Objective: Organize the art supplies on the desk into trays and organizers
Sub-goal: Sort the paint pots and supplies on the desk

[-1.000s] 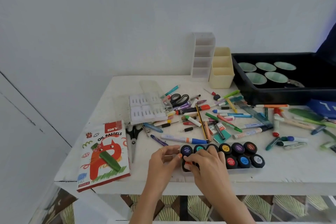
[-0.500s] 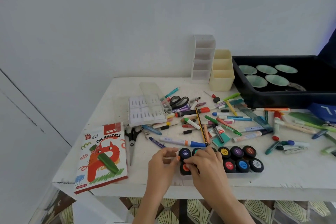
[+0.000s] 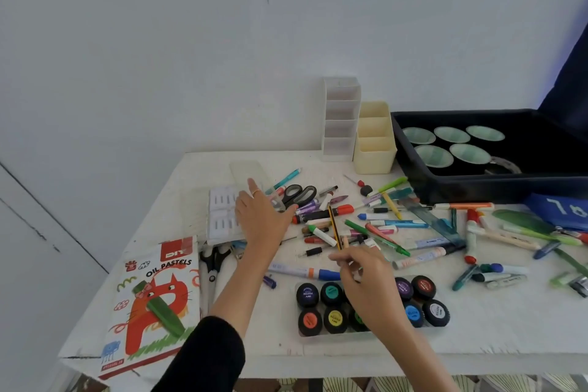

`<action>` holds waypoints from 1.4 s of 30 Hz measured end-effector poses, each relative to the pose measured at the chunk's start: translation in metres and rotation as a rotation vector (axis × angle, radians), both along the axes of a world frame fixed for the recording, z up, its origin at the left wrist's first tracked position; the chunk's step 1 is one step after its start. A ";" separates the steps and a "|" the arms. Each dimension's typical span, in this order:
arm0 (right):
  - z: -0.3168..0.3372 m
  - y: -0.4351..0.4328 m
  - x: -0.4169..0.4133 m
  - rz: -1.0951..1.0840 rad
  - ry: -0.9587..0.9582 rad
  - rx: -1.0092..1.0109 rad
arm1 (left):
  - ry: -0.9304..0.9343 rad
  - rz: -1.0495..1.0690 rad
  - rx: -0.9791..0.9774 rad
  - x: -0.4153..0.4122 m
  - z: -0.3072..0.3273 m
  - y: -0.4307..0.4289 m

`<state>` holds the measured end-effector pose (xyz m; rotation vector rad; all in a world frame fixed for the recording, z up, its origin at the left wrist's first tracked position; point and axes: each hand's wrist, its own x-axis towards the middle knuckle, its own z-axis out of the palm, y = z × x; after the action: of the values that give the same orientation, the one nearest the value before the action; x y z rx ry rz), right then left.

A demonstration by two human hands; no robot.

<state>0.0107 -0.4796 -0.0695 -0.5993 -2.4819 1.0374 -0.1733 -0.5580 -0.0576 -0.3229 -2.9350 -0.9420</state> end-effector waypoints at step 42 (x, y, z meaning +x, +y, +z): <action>0.010 0.049 0.068 -0.453 0.503 -1.001 | -0.504 -0.102 1.073 0.137 -0.014 -0.060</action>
<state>0.0786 -0.4306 -0.0594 -0.9527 -1.2016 1.8944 -0.0366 -0.6179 -0.0716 -0.1733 -2.2274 -2.6704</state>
